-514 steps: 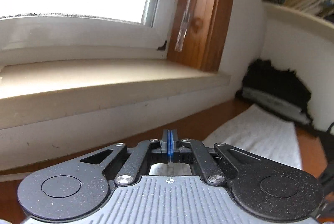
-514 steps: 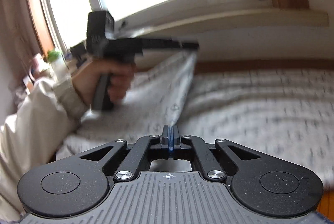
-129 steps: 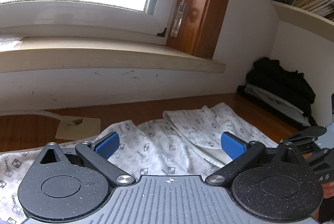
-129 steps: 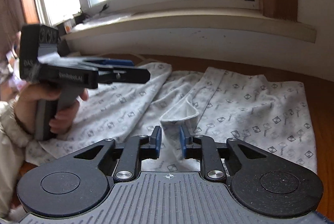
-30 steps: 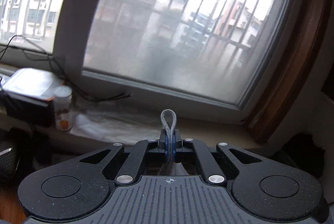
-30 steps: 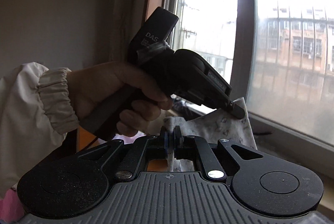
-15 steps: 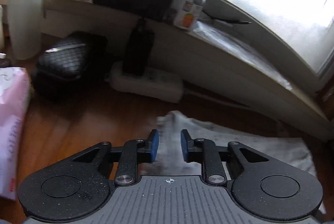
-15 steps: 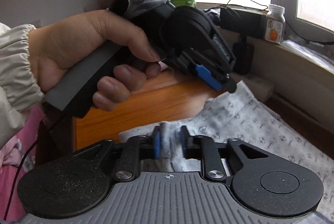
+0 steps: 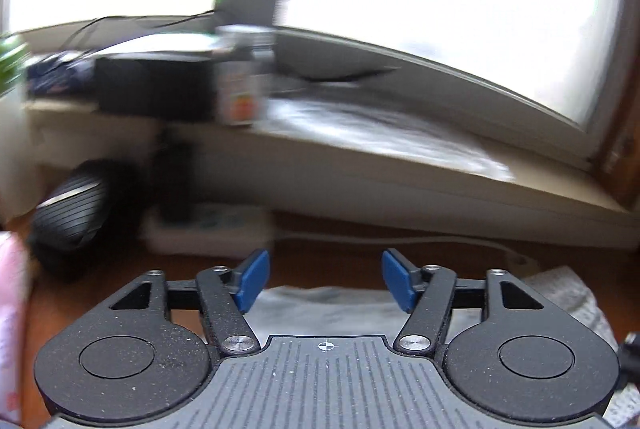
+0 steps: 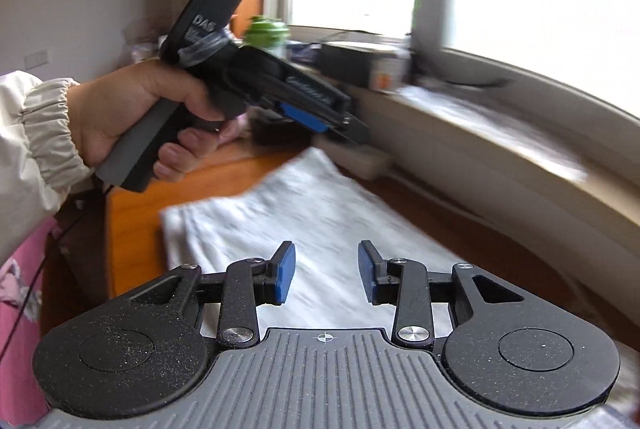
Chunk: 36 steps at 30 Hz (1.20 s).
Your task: Fold clothes
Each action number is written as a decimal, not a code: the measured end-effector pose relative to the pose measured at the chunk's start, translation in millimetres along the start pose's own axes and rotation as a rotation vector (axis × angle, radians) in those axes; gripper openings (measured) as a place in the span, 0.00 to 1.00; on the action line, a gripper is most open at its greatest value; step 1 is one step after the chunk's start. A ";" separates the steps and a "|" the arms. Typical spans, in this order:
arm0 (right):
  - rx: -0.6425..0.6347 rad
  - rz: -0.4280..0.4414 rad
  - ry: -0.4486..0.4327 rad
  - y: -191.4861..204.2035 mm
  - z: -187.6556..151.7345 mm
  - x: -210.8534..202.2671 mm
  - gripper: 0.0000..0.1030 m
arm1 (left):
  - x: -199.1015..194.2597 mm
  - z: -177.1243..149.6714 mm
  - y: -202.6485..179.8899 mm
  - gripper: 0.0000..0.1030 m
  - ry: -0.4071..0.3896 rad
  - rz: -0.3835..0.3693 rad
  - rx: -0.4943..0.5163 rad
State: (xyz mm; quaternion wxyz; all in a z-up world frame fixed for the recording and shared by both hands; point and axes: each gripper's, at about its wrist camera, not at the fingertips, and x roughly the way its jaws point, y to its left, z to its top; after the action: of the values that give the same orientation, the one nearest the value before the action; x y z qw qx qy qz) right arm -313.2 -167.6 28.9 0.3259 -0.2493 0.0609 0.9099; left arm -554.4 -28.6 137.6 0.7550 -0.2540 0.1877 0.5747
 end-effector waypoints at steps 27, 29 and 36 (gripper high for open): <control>0.127 -0.092 0.131 -98.1 -170.3 -131.6 0.34 | 163.0 -52.4 -267.3 0.50 0.138 -0.389 0.473; 0.124 -0.092 0.114 -99.9 -175.6 -138.6 0.34 | 167.1 -54.6 -270.5 0.50 0.120 -0.402 0.467; 0.153 -0.125 0.139 -125.0 -190.0 -168.5 0.34 | 178.0 -57.8 -311.0 0.51 0.110 -0.401 0.452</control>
State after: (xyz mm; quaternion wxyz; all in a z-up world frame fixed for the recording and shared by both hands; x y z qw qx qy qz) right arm -44.8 -216.9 -46.5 0.3953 -0.2896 0.1369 0.8609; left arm -206.5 8.9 41.1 0.8794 -0.1423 0.2976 0.3434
